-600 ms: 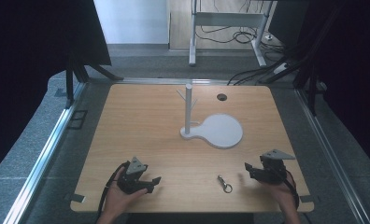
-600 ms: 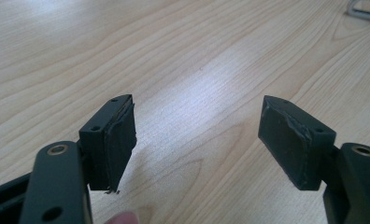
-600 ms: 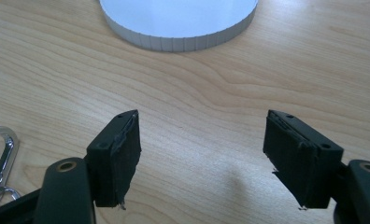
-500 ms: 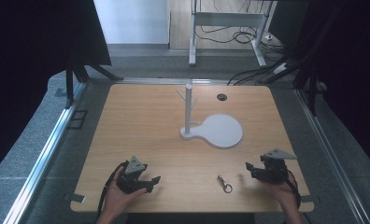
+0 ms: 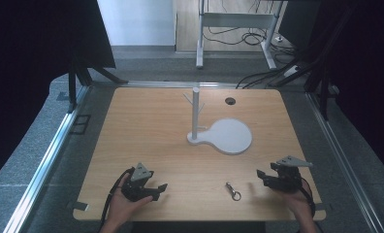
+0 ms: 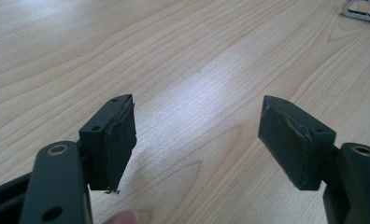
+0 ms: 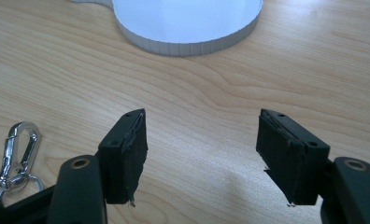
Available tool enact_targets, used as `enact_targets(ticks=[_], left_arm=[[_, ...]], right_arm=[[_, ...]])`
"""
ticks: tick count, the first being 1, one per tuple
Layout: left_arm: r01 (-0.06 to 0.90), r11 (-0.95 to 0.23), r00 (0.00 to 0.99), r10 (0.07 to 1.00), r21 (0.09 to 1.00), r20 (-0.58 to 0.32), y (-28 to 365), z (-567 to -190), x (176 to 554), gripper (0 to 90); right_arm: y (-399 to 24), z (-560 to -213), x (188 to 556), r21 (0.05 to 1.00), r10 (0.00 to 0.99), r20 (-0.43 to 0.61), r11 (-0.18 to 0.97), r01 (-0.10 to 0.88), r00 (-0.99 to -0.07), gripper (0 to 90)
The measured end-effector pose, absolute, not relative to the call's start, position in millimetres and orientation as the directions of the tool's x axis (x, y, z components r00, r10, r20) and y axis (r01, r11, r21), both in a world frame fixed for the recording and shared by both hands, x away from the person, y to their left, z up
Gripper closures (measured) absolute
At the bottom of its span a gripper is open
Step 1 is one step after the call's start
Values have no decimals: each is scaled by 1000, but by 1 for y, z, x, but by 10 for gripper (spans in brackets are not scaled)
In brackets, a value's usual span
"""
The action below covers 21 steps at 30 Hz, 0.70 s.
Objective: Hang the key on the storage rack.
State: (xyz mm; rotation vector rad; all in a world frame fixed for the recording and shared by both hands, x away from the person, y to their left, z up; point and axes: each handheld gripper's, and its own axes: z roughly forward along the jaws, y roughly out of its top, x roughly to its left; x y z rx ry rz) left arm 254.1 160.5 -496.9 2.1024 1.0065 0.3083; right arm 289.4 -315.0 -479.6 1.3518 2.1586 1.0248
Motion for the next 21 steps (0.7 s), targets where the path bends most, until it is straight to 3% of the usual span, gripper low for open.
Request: enact_targets(ticks=[21], left_arm=[[560,-406,658,747,722,-90,160,-499,255,283]], right_arm=[[-313,-476,289,733,869,71,287,617,-489,383]])
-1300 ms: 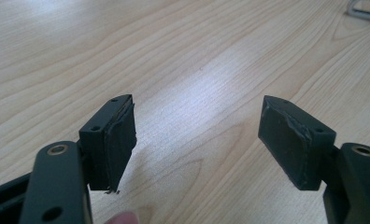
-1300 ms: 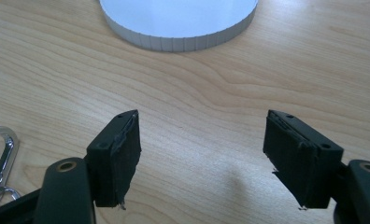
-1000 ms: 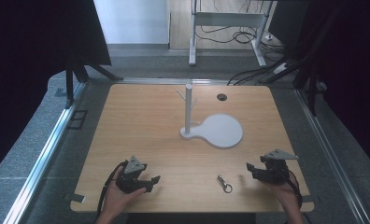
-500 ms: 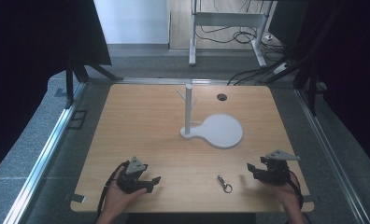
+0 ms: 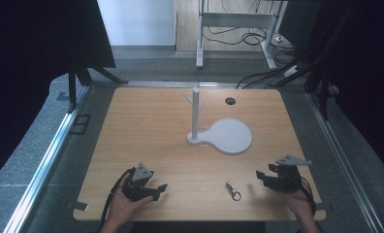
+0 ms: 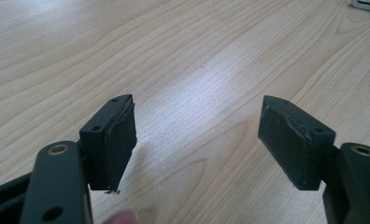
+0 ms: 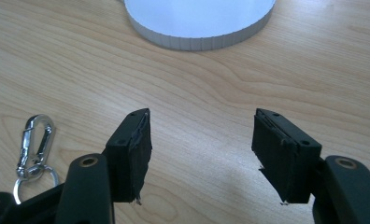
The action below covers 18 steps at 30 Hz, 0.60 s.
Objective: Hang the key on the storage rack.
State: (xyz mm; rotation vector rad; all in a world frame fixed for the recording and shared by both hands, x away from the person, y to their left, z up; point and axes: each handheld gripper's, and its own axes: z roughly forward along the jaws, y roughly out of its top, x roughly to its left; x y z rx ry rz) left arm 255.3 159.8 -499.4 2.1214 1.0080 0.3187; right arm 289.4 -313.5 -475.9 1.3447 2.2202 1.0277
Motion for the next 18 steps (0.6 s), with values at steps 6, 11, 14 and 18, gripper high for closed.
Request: enact_targets(ticks=[6,11,14,18], left_arm=[[559,-384,641,763,735,-89,166,-494,255,284],[563,-373,634,767,738,-96,170,-493,254,285],[568,-366,632,768,738,-105,172,-493,255,285],[573,-374,638,763,730,-109,168,-495,255,285]], right_arm=[[-313,-468,285,738,854,70,303,603,-515,417],[-309,-459,281,728,842,49,338,597,-536,432],[-304,-453,280,718,835,42,357,597,-549,436],[-299,-452,281,678,829,27,396,619,-559,444]])
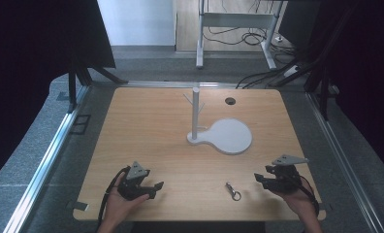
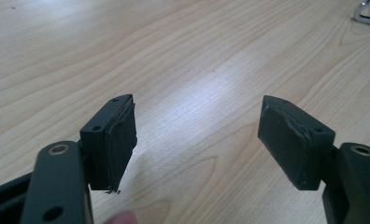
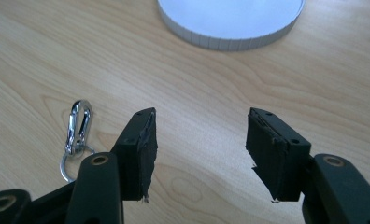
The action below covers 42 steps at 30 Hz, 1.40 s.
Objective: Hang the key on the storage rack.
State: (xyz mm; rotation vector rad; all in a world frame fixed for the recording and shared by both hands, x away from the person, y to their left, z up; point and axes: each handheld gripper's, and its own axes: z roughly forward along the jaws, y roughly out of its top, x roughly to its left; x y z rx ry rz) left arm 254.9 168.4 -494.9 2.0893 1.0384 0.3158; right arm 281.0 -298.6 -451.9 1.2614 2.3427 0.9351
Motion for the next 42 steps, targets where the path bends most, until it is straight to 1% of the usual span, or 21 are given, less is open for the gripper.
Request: enact_targets(ticks=[10,19,24,31,36,37,38,42], left_arm=[[557,-390,659,745,733,-104,163,-492,251,286],[565,-378,644,758,734,-105,168,-492,253,286],[560,-381,646,757,736,-100,167,-490,252,287],[551,-378,648,756,744,-95,170,-487,250,288],[548,-381,654,750,745,-97,170,-487,250,288],[548,-381,654,750,745,-97,170,-487,250,288],[546,-381,656,749,746,-98,169,-486,249,288],[543,-386,661,744,746,-96,167,-486,249,288]], right_arm=[[-289,-441,286,630,815,28,435,643,-579,451],[-276,-427,291,612,785,4,489,622,-620,454],[-268,-424,294,590,764,22,511,625,-645,488],[-254,-423,295,565,737,19,549,615,-675,505],[-235,-426,298,515,702,15,605,607,-712,529],[-235,-426,298,515,702,15,605,607,-712,529],[-228,-428,299,495,694,12,621,608,-720,536],[-218,-432,301,459,680,7,649,607,-733,551]])
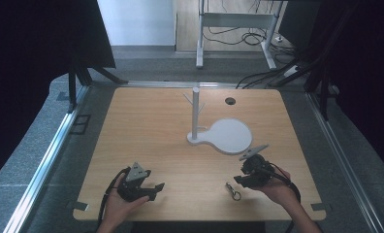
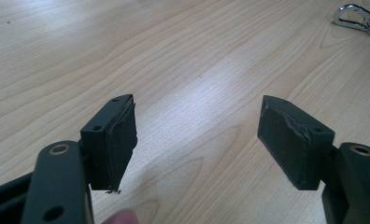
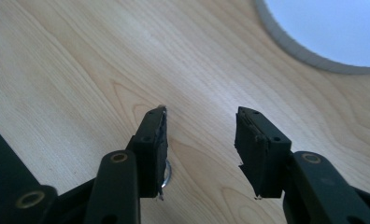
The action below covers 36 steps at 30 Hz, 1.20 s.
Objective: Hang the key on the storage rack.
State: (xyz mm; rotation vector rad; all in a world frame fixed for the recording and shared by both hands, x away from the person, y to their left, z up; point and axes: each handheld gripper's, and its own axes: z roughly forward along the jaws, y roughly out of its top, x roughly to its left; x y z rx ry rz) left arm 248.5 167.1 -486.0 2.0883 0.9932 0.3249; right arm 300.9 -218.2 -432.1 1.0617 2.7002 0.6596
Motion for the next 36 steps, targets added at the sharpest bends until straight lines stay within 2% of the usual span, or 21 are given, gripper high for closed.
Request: enact_targets(ticks=[10,36], left_arm=[[541,-391,667,739,745,-96,165,-486,247,288],[544,-414,678,730,730,-91,159,-491,248,288]], right_arm=[[-197,-450,300,382,649,5,702,601,-761,574],[-191,-477,294,327,644,25,718,614,-765,571]])
